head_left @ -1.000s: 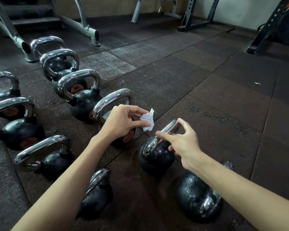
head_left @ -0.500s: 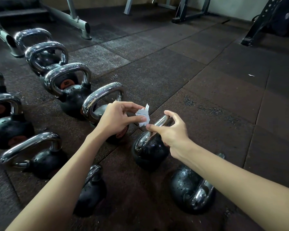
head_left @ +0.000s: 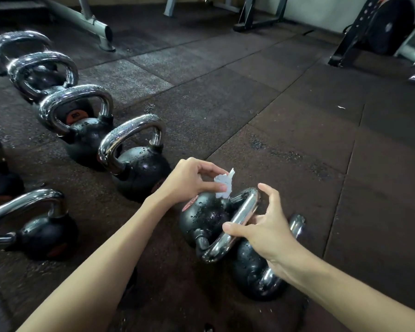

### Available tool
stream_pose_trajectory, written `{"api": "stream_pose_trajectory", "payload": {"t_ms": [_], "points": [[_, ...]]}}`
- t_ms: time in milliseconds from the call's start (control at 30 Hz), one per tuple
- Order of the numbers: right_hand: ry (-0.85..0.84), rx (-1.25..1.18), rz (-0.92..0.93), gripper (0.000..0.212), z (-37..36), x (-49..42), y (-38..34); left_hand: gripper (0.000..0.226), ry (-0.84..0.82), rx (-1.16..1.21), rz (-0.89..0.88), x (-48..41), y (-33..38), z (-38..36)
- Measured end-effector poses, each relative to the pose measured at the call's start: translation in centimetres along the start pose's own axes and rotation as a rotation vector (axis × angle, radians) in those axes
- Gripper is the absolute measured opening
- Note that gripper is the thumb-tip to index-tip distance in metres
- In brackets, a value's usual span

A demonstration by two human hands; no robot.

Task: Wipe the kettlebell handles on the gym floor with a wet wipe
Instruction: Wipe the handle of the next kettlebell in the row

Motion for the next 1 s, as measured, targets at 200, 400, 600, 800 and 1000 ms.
{"api": "stream_pose_trajectory", "payload": {"t_ms": [200,400,600,800,1000], "points": [[-0.036,0.000,-0.003,0.134,-1.3,-1.2,0.0,0.030,-0.092,-0.003,0.012,-1.4,-0.9,-3.6],[-0.062,-0.002,-0.042,0.128,-0.5,-2.0,-0.8,0.030,-0.103,0.017,0.055,-2.1,-2.1,-4.0],[-0.055,0.035,-0.074,0.129,0.4,-1.7,-0.7,0.028,0.047,0.226,0.232,-2.5,-2.8,-5.7],[-0.050,0.046,-0.065,0.129,0.6,-1.2,-0.6,0.019,0.104,0.175,0.191,-2.4,-1.9,-6.0],[-0.042,0.033,-0.048,0.127,0.6,-1.4,-1.1,0.029,-0.145,0.118,0.149,-2.2,-2.7,-6.4]]}}
Point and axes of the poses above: each hand's wrist, its own x-axis away from the middle knuckle, its own z-axis out of the back of the hand, y = z × x, the point moved 5 cm from there along -x, towards the middle knuckle, and after that the axes turned 9 degrees about -x, right-handed, at the moved point
